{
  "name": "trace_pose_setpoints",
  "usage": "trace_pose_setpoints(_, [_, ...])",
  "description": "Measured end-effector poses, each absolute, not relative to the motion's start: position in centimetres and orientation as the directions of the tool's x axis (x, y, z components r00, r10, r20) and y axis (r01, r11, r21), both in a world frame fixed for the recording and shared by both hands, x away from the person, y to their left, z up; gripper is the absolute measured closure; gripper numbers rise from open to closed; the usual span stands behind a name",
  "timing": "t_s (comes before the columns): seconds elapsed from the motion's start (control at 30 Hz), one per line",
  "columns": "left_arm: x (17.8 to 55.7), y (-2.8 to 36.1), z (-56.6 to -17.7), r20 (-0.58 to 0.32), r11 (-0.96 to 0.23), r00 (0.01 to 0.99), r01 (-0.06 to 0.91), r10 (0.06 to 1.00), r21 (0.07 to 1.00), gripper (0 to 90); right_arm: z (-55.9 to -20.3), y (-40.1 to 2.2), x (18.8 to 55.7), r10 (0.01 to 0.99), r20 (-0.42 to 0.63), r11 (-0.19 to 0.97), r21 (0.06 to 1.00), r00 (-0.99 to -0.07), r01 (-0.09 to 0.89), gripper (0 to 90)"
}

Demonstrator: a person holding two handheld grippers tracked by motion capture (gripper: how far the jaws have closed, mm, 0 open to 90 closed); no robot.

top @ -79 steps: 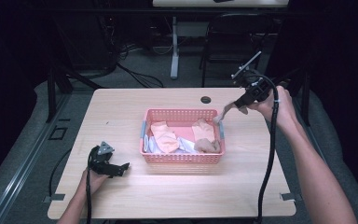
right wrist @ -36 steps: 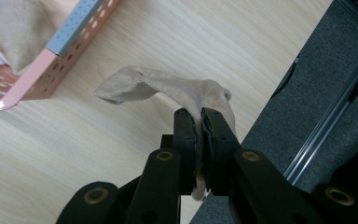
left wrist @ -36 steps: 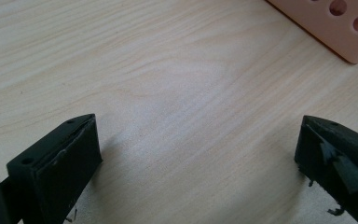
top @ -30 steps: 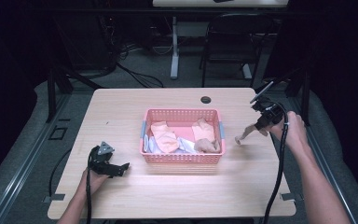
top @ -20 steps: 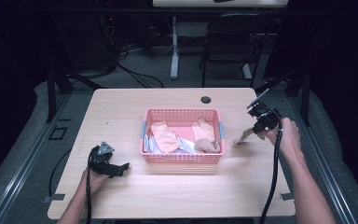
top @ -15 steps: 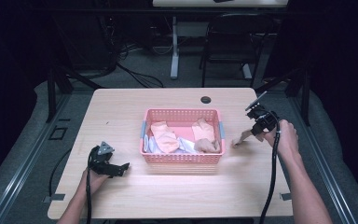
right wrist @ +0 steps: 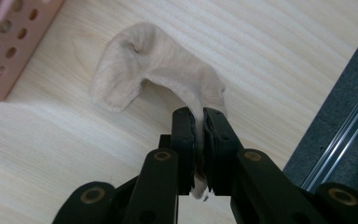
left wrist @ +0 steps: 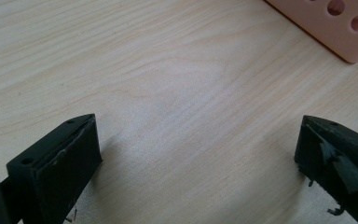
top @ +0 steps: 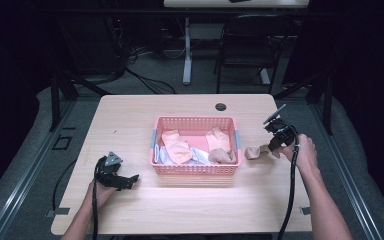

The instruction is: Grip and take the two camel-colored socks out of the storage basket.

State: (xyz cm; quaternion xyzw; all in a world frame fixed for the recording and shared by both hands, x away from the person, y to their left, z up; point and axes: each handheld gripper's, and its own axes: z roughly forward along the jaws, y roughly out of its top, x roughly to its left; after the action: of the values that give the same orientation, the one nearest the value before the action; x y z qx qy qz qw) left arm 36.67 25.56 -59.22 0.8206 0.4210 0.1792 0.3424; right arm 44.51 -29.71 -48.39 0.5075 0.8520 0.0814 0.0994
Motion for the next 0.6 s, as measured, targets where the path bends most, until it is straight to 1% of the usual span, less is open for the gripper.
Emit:
trace_pose_setpoints(0.03, [36.7,25.6,-59.2,0.006,-0.412,0.582,0.568,0.813,0.713,0.0,-49.0,-29.8,44.7,0.882,-0.077,0.47,0.218,-0.465,0.856,82.3])
trace_pose_setpoints(0.2, [36.7,25.5,-59.2,0.003,-0.41,0.583,0.568,0.812,0.713,0.0,-49.8,-30.1,45.1,0.886,-0.028,0.458,0.205,-0.462,0.865,80.7])
trace_pose_setpoints(0.23, [36.7,25.5,-59.2,0.003,-0.41,0.583,0.568,0.813,0.713,0.0,-50.1,-30.1,45.0,0.892,-0.022,0.445,0.218,-0.452,0.868,77.7])
trace_pose_setpoints(0.27, [36.7,25.5,-59.2,0.003,-0.41,0.583,0.568,0.813,0.713,0.0,-50.1,-30.1,45.0,0.892,-0.022,0.445,0.218,-0.452,0.868,77.7])
trace_pose_setpoints(0.3, [36.7,25.5,-59.2,0.002,-0.41,0.583,0.569,0.813,0.713,0.0,-50.3,-30.1,45.0,0.892,-0.035,0.447,0.214,-0.451,0.868,74.9])
trace_pose_setpoints(0.33, [36.7,25.5,-59.2,0.002,-0.41,0.583,0.569,0.813,0.712,0.0,-50.5,-30.1,45.0,0.891,-0.037,0.449,0.199,-0.452,0.871,70.4])
trace_pose_setpoints(0.37, [36.7,25.5,-59.2,0.003,-0.41,0.583,0.568,0.813,0.713,0.0,-50.6,-30.2,45.0,0.896,-0.024,0.439,0.195,-0.443,0.877,58.4])
trace_pose_setpoints(0.4, [36.7,25.5,-59.2,0.003,-0.41,0.583,0.568,0.813,0.713,0.0,-50.6,-30.2,45.0,0.896,-0.024,0.439,0.195,-0.443,0.877,58.4])
trace_pose_setpoints(0.43, [36.7,25.5,-59.2,0.003,-0.411,0.583,0.568,0.812,0.713,0.0,-50.3,-30.3,45.0,0.905,-0.026,0.421,0.204,-0.425,0.884,44.7])
trace_pose_setpoints(0.47, [36.7,25.5,-59.2,0.003,-0.41,0.583,0.569,0.813,0.713,0.0,-50.3,-30.3,45.0,0.905,-0.026,0.421,0.204,-0.425,0.884,44.7])
trace_pose_setpoints(0.53, [36.7,25.5,-59.2,0.003,-0.41,0.583,0.568,0.812,0.713,0.0,-49.8,-30.4,44.9,0.911,-0.038,0.409,0.228,-0.411,0.884,30.8])
trace_pose_setpoints(0.6, [36.7,25.5,-59.2,0.002,-0.41,0.583,0.569,0.813,0.713,0.0,-49.2,-30.4,44.7,0.91,-0.013,0.403,0.252,-0.414,0.88,22.3])
